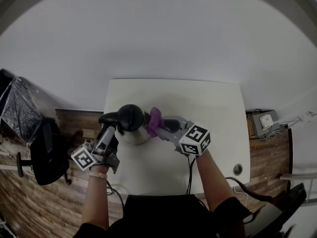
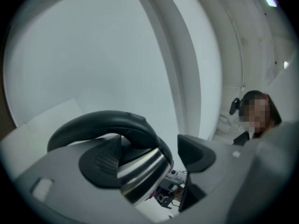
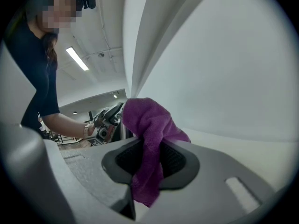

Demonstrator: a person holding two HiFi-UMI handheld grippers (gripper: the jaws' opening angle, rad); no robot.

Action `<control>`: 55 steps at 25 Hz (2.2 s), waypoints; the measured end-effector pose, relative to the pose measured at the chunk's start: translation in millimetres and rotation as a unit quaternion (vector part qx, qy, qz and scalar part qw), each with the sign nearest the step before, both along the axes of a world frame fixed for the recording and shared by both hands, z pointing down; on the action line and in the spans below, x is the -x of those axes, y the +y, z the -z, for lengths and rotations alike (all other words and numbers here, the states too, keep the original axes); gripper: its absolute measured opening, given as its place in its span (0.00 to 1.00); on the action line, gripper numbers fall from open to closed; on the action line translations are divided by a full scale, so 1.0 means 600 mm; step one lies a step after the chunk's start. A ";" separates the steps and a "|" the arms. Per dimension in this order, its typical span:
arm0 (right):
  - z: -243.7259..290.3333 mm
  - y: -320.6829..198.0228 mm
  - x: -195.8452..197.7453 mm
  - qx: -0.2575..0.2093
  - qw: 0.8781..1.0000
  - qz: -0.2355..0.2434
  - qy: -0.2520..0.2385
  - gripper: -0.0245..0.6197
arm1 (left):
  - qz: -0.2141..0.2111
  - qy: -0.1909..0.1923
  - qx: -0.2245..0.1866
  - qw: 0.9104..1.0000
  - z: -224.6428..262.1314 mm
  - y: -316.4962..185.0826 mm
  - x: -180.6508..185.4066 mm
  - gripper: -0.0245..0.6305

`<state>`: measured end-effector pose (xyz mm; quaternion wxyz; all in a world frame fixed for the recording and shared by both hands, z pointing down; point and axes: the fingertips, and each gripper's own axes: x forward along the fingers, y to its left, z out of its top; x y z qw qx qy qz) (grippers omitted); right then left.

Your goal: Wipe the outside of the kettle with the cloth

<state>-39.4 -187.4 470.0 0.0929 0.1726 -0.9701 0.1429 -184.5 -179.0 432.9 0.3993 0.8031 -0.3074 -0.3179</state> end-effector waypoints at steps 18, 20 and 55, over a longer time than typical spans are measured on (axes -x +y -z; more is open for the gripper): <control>-0.127 0.022 0.010 0.096 0.994 0.017 0.046 0.18 | 0.007 0.039 -0.001 0.999 0.002 -0.010 0.012 0.59; -0.140 0.028 0.013 0.103 0.993 0.021 0.057 0.18 | 0.007 0.038 -0.003 0.999 0.002 -0.012 0.013 0.59; 0.045 -0.106 -0.016 -0.014 0.997 0.065 0.047 0.18 | 0.010 -0.005 0.004 1.000 0.000 -0.016 0.008 0.59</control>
